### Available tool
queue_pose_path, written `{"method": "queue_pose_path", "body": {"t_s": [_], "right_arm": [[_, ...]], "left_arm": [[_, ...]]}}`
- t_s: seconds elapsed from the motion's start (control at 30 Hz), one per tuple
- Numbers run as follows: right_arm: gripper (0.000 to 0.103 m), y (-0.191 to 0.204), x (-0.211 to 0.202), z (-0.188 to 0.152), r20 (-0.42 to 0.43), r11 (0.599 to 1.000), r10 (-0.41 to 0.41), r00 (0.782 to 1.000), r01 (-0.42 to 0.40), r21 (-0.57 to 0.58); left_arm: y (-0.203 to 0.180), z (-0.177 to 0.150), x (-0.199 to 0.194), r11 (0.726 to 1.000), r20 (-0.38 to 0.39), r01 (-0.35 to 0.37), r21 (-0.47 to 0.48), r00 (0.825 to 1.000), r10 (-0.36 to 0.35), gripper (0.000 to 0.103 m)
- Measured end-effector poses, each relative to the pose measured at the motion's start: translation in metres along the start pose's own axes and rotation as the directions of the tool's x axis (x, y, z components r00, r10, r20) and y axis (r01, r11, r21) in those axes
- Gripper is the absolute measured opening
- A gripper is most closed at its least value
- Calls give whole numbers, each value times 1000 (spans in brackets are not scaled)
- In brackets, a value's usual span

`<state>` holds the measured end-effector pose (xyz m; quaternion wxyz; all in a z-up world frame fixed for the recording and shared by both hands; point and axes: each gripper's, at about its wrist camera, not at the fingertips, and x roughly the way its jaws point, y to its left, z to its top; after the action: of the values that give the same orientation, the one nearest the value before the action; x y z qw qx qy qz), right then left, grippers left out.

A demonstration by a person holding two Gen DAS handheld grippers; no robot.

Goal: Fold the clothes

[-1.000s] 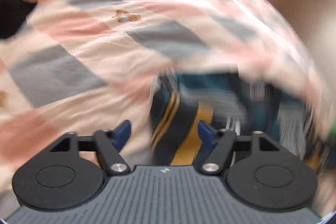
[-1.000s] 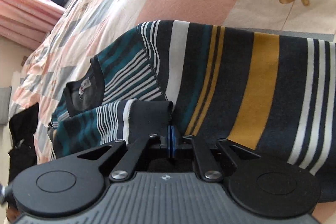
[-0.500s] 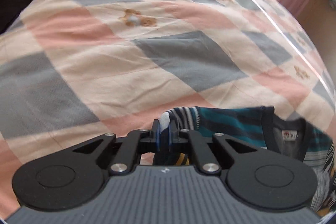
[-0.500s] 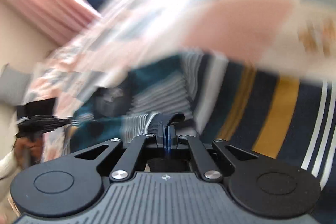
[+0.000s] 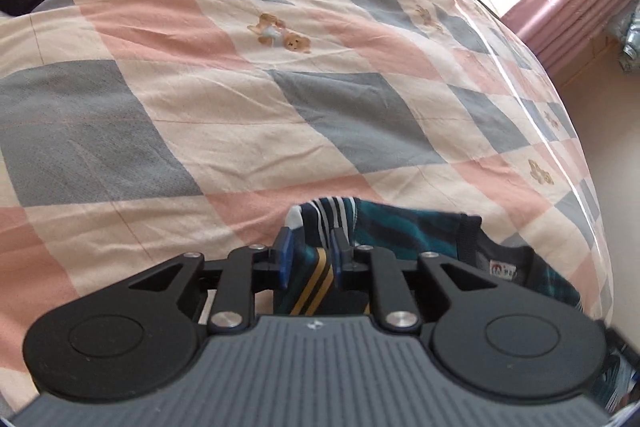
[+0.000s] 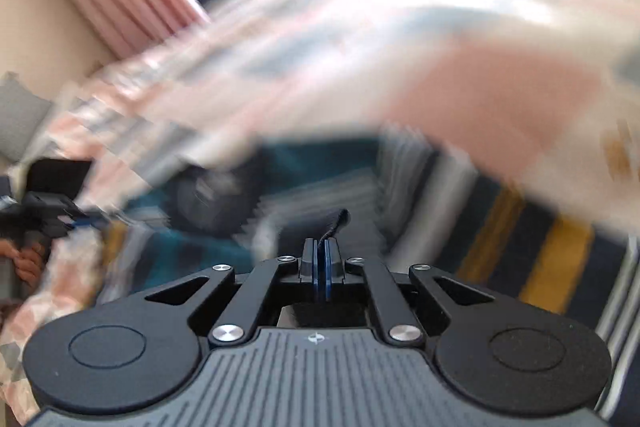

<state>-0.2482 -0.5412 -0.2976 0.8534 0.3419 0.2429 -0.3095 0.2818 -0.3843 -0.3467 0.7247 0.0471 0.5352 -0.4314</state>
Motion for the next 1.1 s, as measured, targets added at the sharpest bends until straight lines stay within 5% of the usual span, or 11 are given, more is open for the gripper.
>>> {"method": "queue_pose_path", "body": {"t_s": [0.17, 0.3, 0.37, 0.43, 0.5, 0.6, 0.67, 0.7, 0.9, 1.0, 1.1], "right_arm": [[4, -14, 11, -3, -47, 986, -164, 985, 163, -18], [5, -48, 24, -25, -264, 920, -364, 893, 389, 47], [12, -49, 10, -25, -227, 916, -361, 904, 390, 95], [42, -44, -7, -20, -163, 922, -340, 926, 363, 135], [53, -43, -11, -20, -134, 950, -214, 968, 238, 200], [52, -45, 11, -29, -215, 953, -136, 967, 187, 240], [10, -42, 17, -37, -246, 957, -126, 961, 184, 225], [5, -38, 15, -39, -251, 960, -134, 959, 188, 207], [5, -28, 5, -42, -317, 942, -219, 923, 285, 177], [36, -13, -7, -38, -274, 931, -302, 913, 344, 121], [35, -22, -18, -52, -278, 931, -312, 909, 351, 104]], "left_arm": [[-12, -28, -6, 1000, -18, 13, 22, 1000, -13, 16], [-28, -45, -19, 998, -22, 28, 58, 999, -27, 20], [-40, -51, -22, 996, -27, 42, 80, 999, -40, 21], [-54, -56, -22, 992, -34, 64, 106, 998, -60, 24], [-69, -62, -19, 989, -41, 75, 127, 997, -70, 25], [-86, -72, -9, 986, -69, 97, 135, 994, -88, 26], [-96, -78, -5, 983, -79, 97, 153, 993, -85, 26], [-100, -82, -3, 982, -85, 95, 163, 993, -82, 26], [-152, -110, 9, 960, -135, 155, 234, 983, -126, 26], [-196, -128, 21, 928, -153, 204, 313, 975, -163, 29], [-239, -158, 48, 867, -184, 200, 457, 975, -128, 36]]}}
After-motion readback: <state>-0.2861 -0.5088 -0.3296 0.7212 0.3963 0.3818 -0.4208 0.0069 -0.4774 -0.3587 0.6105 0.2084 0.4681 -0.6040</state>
